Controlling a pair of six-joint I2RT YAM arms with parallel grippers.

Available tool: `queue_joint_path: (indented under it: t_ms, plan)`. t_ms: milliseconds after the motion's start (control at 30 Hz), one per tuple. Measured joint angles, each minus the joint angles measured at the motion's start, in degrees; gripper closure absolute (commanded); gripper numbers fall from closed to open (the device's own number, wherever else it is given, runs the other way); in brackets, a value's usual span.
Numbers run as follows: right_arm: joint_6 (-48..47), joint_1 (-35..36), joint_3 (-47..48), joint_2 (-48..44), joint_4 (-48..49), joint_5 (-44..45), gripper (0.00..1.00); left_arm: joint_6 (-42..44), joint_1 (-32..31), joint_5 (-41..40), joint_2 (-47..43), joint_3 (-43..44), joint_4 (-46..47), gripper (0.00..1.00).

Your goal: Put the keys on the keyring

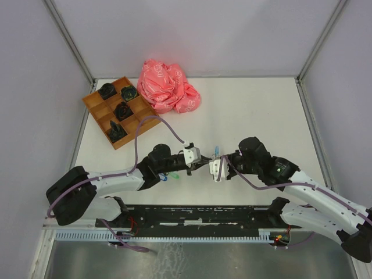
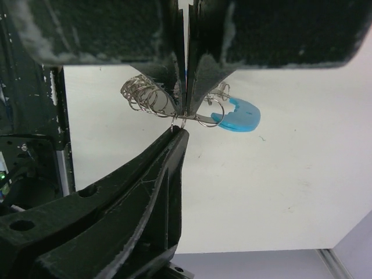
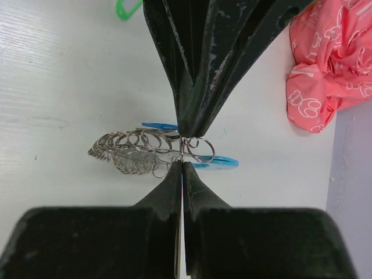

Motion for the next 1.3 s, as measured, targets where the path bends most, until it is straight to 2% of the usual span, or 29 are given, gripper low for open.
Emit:
queue_joint_path:
  t_ms: [500,1033,1300]
  plan:
    - [4.7,-0.7,-4.2,-3.1,6.4,-2.1,0.99,-13.3,6.0,9.2,3.4,0.0,4.8,0.97]
    - [26.5,-9.0,-16.3,-5.5,29.1,-8.3,0.99,-20.8,7.2,9.1,9.5,-1.5,15.0,0.97]
    - [25.6,-9.4,-14.1,-4.1,26.9,-10.8,0.94,-21.4,7.3,9.0,7.5,-2.2,14.6,0.97]
